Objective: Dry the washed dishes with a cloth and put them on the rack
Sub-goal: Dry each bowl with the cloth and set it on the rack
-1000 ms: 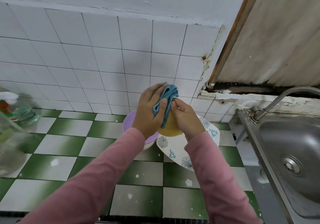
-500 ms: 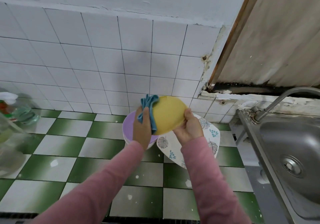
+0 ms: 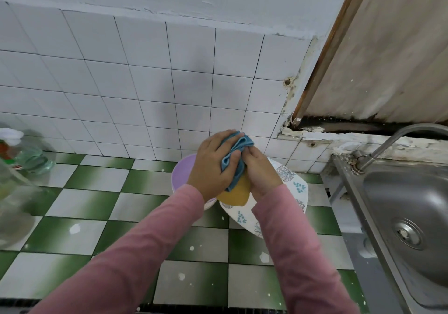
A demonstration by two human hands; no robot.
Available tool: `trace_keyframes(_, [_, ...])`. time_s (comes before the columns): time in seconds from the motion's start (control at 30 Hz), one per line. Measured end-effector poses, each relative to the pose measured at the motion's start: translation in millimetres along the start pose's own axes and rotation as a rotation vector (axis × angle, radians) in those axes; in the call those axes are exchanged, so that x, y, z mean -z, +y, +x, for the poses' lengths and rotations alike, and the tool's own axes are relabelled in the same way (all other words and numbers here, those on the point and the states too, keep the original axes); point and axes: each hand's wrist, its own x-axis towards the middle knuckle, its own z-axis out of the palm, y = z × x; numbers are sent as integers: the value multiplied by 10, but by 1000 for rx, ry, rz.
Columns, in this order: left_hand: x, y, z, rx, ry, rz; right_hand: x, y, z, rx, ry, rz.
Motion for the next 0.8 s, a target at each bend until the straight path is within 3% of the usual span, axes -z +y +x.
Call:
trace_keyframes(0.07, [27,26,47,154,-30,-156,84,-10,10,19,24,-105])
trace_keyframes(0.13, [38,55,52,305,-45,-300,176,-11,15,40,53,-57])
trace_keyframes(0.27, [70,72,67,752,-55,-705,314,-16,-20,55,130,268])
trace_keyframes(0.37, [37,25,4,950,28,-850,345,7,17,-72,250,614])
trace_keyframes(0.47, [-121,57,-133,878,146,-850,235,28,39,-111,281,869])
trace_keyframes(0.57, [-215,63,-263,641,253,-734,116,59,40,-87,274,1043])
trace_keyframes(0.7, [-151,-98,-378,200,158,-392,52,15,36,-115,199,1133])
trace_keyframes(0.8, [-14,-151,-347,-9,52,-200,47,-49,14,-137,157,1167])
